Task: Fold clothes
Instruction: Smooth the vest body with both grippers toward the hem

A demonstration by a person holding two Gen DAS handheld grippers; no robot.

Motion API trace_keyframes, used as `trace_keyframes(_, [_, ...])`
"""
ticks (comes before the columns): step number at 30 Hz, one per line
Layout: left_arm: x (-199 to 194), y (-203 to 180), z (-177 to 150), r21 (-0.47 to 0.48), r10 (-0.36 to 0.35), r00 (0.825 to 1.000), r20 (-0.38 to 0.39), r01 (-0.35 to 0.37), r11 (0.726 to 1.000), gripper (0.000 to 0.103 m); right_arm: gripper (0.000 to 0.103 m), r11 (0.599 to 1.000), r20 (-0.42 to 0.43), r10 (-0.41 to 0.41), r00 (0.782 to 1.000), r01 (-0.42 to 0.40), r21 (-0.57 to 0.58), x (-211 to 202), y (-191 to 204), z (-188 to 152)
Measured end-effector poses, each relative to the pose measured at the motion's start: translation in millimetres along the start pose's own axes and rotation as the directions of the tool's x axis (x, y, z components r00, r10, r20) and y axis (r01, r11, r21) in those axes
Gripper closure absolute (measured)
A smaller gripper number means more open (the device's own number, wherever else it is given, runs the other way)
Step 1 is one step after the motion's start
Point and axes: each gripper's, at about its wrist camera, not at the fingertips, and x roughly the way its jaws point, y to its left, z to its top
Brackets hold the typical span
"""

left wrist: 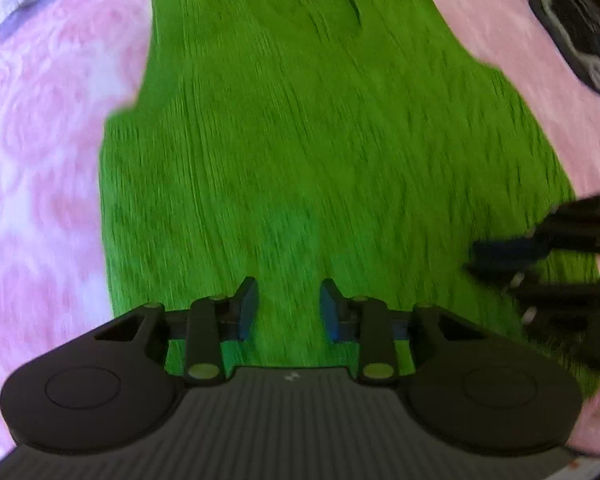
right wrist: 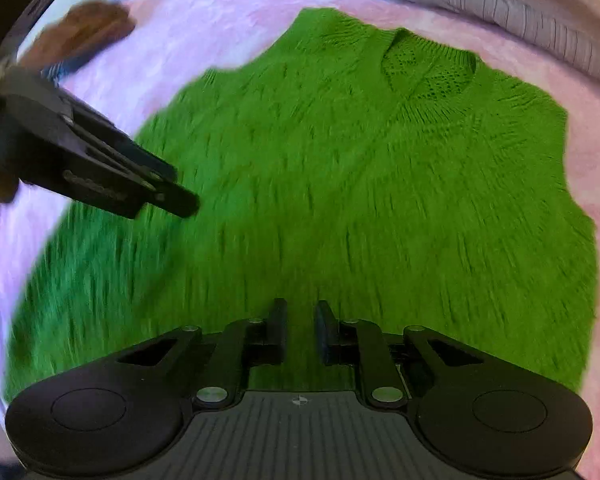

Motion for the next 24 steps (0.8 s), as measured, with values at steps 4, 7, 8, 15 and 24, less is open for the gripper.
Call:
trace_keyframes(4, [-14,-10,-43,0.051,0.032,0.999,-0.021,-0.031,0.998,0.074,0.090,0.999,-0.086,-0.040,0.995,0.039,-0.019,-24,8,-36])
trace_keyframes(7, [-22,-11,-64,0.052,0.049,0.996,-0.072,-0.045,0.998,0.074,0.090,0.999,-0.164,-0.038,0.986,0.039,-0.001,-38,7,-60])
trace_keyframes(8, [-24,-8,-67,0.040,0.042,0.995,-0.095,-0.038,0.998,0.074,0.090,0.999,-0.176,-0.026,0.984,0.029,0.014,-41,4,-63])
trace_keyframes(15, [-47,30,-42,-0.060,0.017,0.997,-0.081,-0.022,0.998,0.074,0.089,0.948,-0.130,0.047,0.990,-0.003,0.317,-69,-50,-37])
trace_keyframes(24, [-95,12,9,-0.123,0.101,0.995,-0.008,-0.102,0.987,0.068,0.072,0.825,-0.018,-0.047,0.999,0.049,0.563,-110,-69,10])
